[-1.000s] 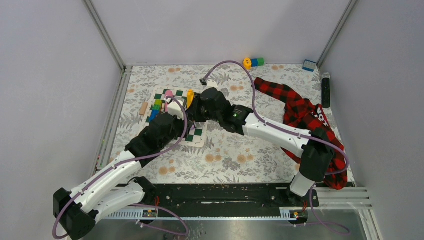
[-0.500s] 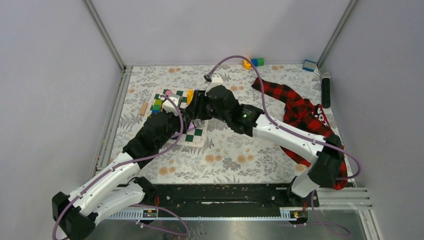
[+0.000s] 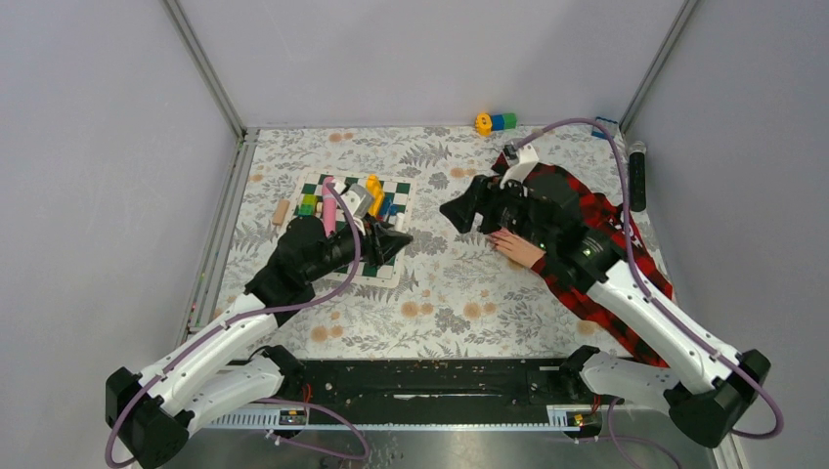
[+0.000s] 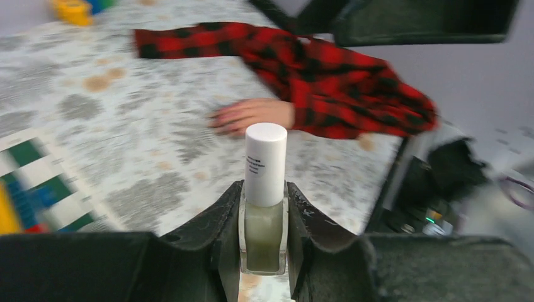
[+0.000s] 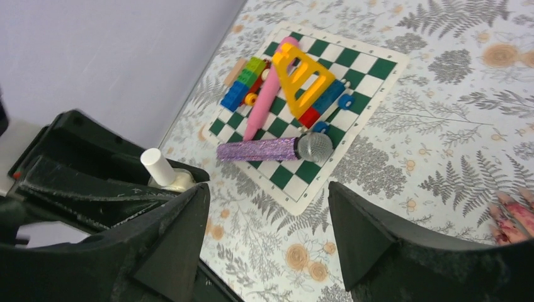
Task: Paint the nails
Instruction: Screw the nail polish bottle.
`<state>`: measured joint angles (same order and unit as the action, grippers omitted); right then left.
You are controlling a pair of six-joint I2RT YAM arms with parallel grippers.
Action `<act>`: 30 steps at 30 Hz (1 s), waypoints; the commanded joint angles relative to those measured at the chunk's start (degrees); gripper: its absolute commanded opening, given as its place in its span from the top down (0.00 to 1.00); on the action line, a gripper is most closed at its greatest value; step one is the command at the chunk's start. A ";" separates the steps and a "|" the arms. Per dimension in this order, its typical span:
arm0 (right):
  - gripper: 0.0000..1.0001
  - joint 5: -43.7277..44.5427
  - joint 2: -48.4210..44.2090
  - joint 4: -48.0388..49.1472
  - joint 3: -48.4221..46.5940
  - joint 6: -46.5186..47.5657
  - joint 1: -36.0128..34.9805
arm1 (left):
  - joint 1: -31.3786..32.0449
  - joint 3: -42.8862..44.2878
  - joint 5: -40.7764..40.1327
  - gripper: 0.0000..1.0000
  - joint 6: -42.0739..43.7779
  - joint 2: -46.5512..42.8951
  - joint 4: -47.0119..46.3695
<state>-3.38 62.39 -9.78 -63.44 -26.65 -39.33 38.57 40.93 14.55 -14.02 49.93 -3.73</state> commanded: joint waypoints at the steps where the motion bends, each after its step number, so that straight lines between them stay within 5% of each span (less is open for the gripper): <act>1: 0.23 -14.58 -7.80 13.47 4.27 3.55 1.68 | -0.05 3.74 23.92 1.00 -4.19 1.26 -10.56; 7: 0.18 -34.45 -14.35 36.64 11.07 -1.78 1.67 | 0.14 5.24 40.99 1.00 -11.64 4.17 -18.82; 12: 0.19 -46.47 -10.15 46.53 8.84 -9.11 1.71 | 1.29 4.96 47.78 1.00 -19.81 5.24 -27.77; 24: 0.20 -55.36 -1.34 60.19 7.08 -19.17 -3.43 | 4.39 4.94 50.43 1.00 -22.63 5.92 -31.32; 30: 0.26 -56.93 0.31 58.96 6.01 -18.32 -4.77 | 4.41 4.29 50.03 1.00 -24.36 5.26 -34.29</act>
<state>-56.69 62.43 45.32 -54.13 -44.25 -42.72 42.74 43.90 63.16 -36.58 56.36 -31.22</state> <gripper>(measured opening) 0.758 0.259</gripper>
